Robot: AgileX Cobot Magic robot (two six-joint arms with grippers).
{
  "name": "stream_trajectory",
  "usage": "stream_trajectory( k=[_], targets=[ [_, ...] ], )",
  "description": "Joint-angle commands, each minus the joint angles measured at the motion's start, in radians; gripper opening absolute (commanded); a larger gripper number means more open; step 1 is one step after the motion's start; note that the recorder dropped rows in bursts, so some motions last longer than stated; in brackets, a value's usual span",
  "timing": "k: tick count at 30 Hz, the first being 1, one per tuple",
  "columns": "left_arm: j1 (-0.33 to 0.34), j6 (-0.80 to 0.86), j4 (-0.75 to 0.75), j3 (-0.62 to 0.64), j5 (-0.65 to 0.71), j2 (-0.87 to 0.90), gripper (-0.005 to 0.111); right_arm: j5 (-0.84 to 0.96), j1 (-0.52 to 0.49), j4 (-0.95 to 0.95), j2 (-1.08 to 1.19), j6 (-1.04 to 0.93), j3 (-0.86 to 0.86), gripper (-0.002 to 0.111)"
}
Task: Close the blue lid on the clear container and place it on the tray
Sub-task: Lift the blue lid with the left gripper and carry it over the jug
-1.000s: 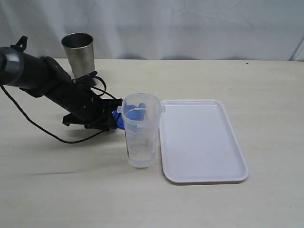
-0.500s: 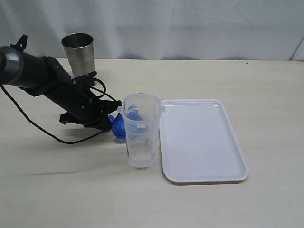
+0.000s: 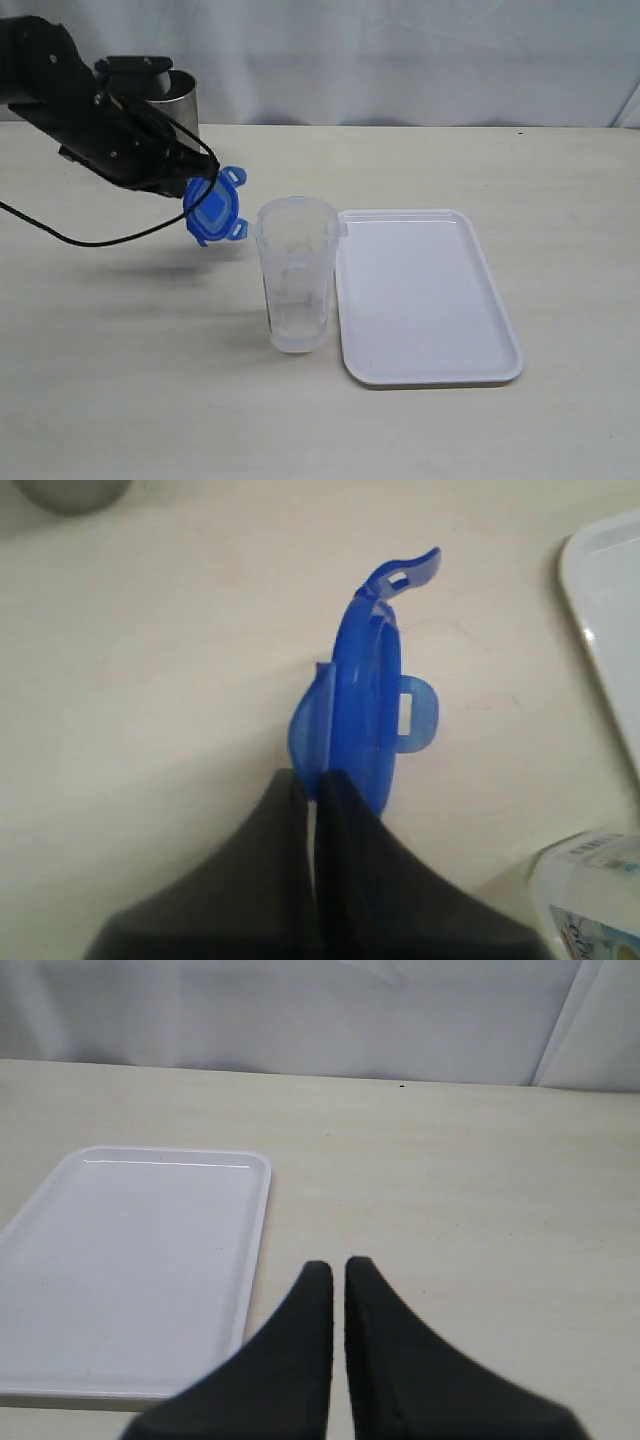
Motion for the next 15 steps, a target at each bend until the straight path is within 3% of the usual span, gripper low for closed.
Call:
stream_trajectory(
  k=[1, 10, 15],
  targets=[
    [-0.002, 0.138, 0.014, -0.005, -0.004, -0.133, 0.0, -0.004, -0.008, 0.002, -0.005, 0.003, 0.003, 0.005],
    [-0.007, 0.21, 0.068, -0.005, -0.079, -0.3, 0.0, -0.004, -0.008, 0.002, -0.005, 0.003, 0.003, 0.005],
    [-0.092, 0.206, 0.253, -0.005, -0.115, -0.345, 0.0, -0.004, -0.008, 0.002, -0.005, 0.003, 0.003, 0.005]
  ],
)
